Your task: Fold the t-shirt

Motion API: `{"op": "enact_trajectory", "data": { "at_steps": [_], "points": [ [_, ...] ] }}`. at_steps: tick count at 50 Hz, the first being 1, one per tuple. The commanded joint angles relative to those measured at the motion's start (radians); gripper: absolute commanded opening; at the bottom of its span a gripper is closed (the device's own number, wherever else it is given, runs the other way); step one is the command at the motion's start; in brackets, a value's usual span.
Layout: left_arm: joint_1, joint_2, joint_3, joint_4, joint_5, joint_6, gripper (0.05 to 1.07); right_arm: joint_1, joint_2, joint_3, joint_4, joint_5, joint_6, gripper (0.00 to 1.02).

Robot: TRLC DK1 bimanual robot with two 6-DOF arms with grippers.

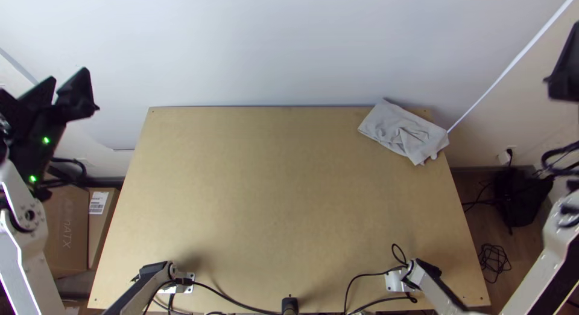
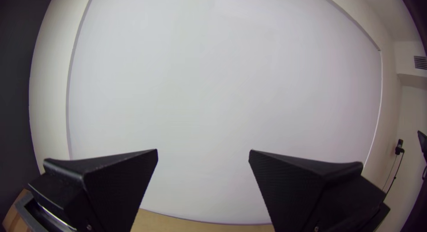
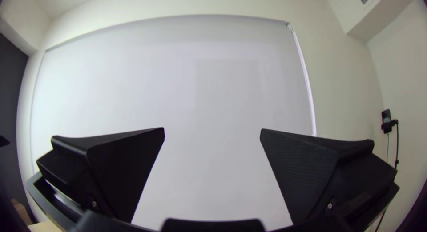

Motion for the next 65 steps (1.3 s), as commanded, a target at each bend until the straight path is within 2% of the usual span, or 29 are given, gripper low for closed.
{"op": "enact_trajectory", "data": {
  "at_steps": [1, 7, 11, 16, 24, 34, 41, 47, 52, 54, 55, 58, 65],
  "points": [
    [0.009, -0.110, -0.171, 0.082, -0.007, 0.018, 1.03, 0.049, -0.183, -0.282, 0.160, 0.020, 0.006, 0.99],
    [0.014, -0.229, -0.382, 0.189, -0.034, 0.020, 1.03, 0.080, -0.411, -0.644, 0.447, 0.021, 0.009, 0.99],
    [0.025, -0.309, -0.536, 0.278, -0.051, 0.018, 1.03, 0.098, -0.519, -0.811, 0.525, 0.023, 0.020, 0.99],
    [0.031, -0.415, -0.743, 0.413, -0.057, 0.018, 1.03, 0.109, -0.599, -0.951, 0.529, 0.023, 0.060, 0.99],
    [0.026, -0.499, -0.981, 0.498, -0.079, 0.012, 1.03, 0.120, -0.694, -1.169, 0.529, 0.024, 0.090, 0.99],
    [0.023, -0.572, -1.231, 0.609, -0.085, 0.010, 1.03, 0.166, -0.807, -1.388, 0.518, 0.089, 0.092, 0.99],
    [0.018, -0.618, -1.352, 0.675, -0.093, 0.006, 1.03, 0.173, -0.856, -1.479, 0.516, 0.095, 0.124, 0.99],
    [0.018, -0.659, -1.416, 0.686, -0.093, 0.004, 1.03, 0.192, -0.902, -1.529, 0.484, 0.095, 0.127, 0.99],
    [0.014, -0.702, -1.470, 0.688, -0.093, 0.003, 1.03, 0.239, -1.060, -1.625, 0.481, 0.098, 0.112, 0.99],
    [0.012, -0.722, -1.491, 0.694, -0.093, 0.003, 1.03, 0.264, -1.060, -1.651, 0.495, 0.098, 0.095, 0.99],
    [0.011, -0.731, -1.502, 0.695, -0.093, 0.003, 1.03, 0.273, -1.059, -1.643, 0.453, 0.112, 0.097, 0.99],
    [0.000, -0.765, -1.531, 0.697, -0.093, 0.001, 1.03, 0.285, -1.059, -1.652, 0.440, 0.146, 0.097, 0.99],
    [-0.035, -0.832, -1.597, 0.698, -0.093, 0.001, 1.03, 0.288, -1.059, -1.712, 0.409, 0.146, 0.095, 0.99]
  ]
}}
